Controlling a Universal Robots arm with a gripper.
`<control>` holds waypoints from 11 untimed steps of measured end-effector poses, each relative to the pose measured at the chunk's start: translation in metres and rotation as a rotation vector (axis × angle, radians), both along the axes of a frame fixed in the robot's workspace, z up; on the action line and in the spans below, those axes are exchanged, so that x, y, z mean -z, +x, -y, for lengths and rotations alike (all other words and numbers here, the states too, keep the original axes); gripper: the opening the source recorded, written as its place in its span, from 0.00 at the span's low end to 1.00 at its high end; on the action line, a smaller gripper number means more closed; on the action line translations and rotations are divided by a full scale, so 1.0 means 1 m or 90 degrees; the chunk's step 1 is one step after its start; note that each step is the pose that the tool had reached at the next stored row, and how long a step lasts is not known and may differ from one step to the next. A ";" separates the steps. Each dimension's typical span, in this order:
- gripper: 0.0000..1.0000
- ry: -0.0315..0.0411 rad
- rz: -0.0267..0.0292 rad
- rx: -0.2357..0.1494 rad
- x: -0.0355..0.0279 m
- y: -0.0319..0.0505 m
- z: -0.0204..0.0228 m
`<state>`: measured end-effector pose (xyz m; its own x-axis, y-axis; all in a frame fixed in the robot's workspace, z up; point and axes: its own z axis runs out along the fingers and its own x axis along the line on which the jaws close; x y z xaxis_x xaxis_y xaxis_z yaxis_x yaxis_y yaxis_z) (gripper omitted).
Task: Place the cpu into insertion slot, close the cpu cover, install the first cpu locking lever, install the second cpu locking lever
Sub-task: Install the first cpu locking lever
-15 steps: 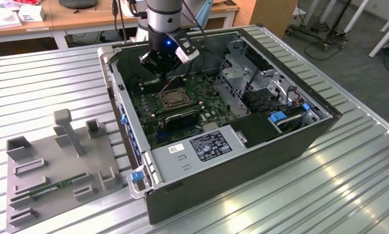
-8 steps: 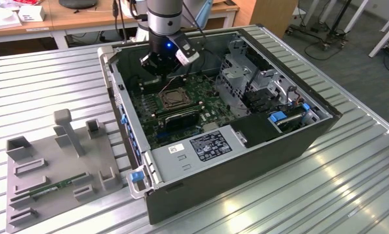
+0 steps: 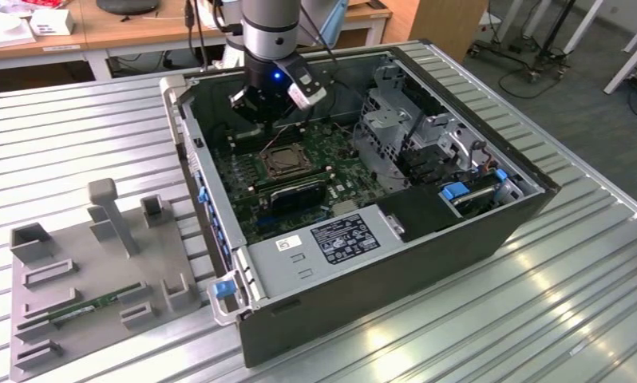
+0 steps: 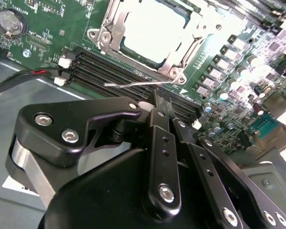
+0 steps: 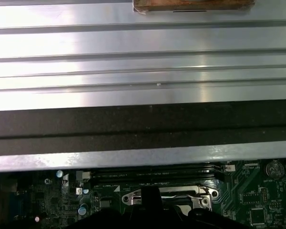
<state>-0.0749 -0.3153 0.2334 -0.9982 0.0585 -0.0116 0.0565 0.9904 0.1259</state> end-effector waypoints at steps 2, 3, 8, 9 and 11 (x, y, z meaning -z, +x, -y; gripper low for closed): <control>0.11 0.0009 0.0000 0.000 0.0000 0.0002 0.0000; 0.11 0.0010 0.0000 0.000 0.0000 0.0002 0.0000; 0.11 0.0010 0.0000 0.000 0.0004 0.0049 0.0000; 0.11 0.0010 0.0000 0.000 0.0005 0.0061 0.0000; 0.11 0.0010 0.0000 0.000 0.0007 0.0084 0.0000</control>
<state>-0.0664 -0.3153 0.2327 -0.9982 0.0583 -0.0115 0.0564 0.9902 0.1274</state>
